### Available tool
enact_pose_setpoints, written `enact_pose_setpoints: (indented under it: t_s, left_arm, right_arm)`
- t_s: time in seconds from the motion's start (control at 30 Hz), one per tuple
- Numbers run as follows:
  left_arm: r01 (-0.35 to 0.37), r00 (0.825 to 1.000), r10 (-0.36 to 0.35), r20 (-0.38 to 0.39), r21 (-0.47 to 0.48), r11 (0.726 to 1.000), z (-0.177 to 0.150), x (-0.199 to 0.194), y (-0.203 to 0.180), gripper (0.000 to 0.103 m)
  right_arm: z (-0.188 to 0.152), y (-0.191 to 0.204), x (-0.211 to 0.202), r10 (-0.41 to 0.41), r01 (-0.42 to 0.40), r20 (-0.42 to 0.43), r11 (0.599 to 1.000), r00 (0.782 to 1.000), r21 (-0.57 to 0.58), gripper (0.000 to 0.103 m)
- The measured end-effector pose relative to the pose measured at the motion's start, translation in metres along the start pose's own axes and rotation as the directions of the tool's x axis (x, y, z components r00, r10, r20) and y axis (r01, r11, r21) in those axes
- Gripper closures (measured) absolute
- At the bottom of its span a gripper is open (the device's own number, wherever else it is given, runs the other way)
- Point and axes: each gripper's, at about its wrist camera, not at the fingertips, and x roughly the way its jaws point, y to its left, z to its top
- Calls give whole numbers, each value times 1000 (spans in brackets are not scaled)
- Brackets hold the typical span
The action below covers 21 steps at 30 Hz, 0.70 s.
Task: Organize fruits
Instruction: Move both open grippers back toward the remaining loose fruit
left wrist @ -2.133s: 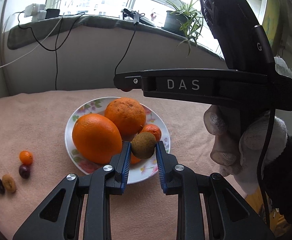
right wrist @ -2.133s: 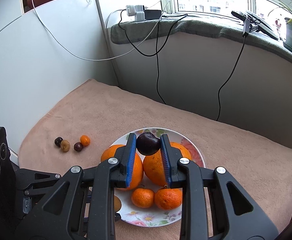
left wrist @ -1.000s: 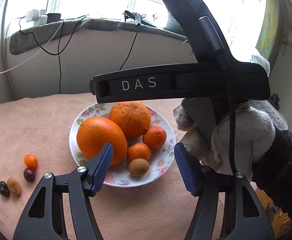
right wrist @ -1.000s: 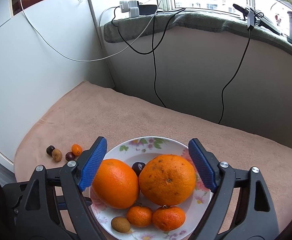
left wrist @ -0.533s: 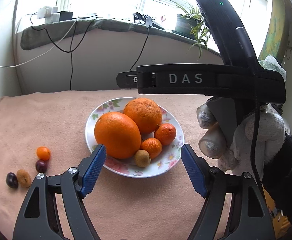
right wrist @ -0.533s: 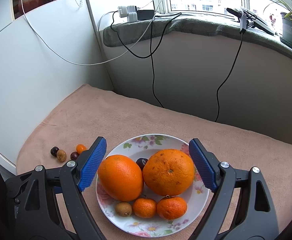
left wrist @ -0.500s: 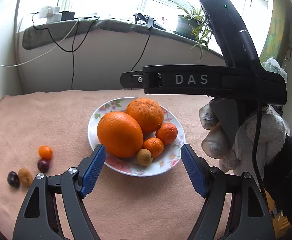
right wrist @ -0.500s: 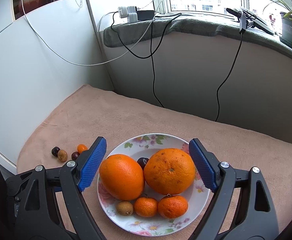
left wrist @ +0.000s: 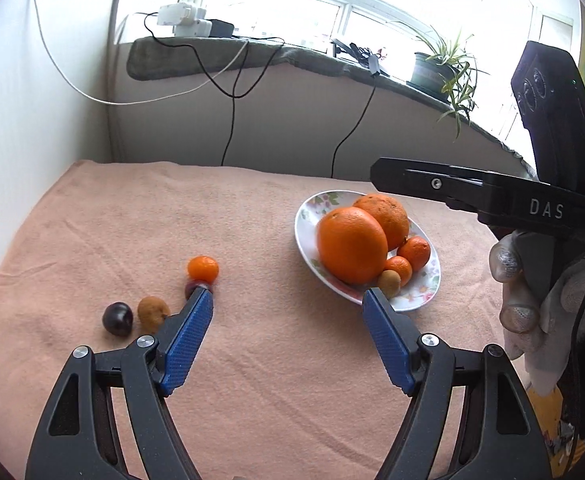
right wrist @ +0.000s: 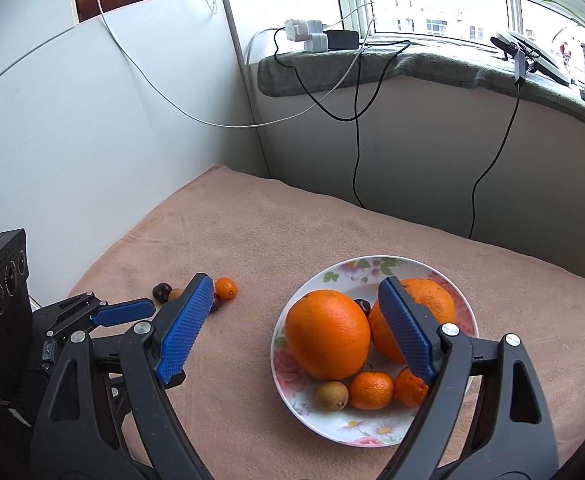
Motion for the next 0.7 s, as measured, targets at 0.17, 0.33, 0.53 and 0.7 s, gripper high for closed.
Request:
enact_pose_setpoints:
  t_s: [0.17,0.33,0.53,0.7]
  left_arm:
    - [-52,999,52,10,-30,998,-10,-12,32,26]
    - [-84,996,84,5,-52,995,-17,-17,59,26]
    - [-93,996,92,-16,-72,993,-24,-15,82,35]
    - [-81,997,79,-23,-77,994,-25,-12,93,43]
  right_arm:
    - [-2,22,11,58,-59,-22,998,998,-9,16]
    - [-2,41,31,127,-126,-74,992,989,12,16]
    - [-1,62,55,161,-160,-119,987,980,19,16]
    - [1,65,77,164,-158,-161,986,973,53,18]
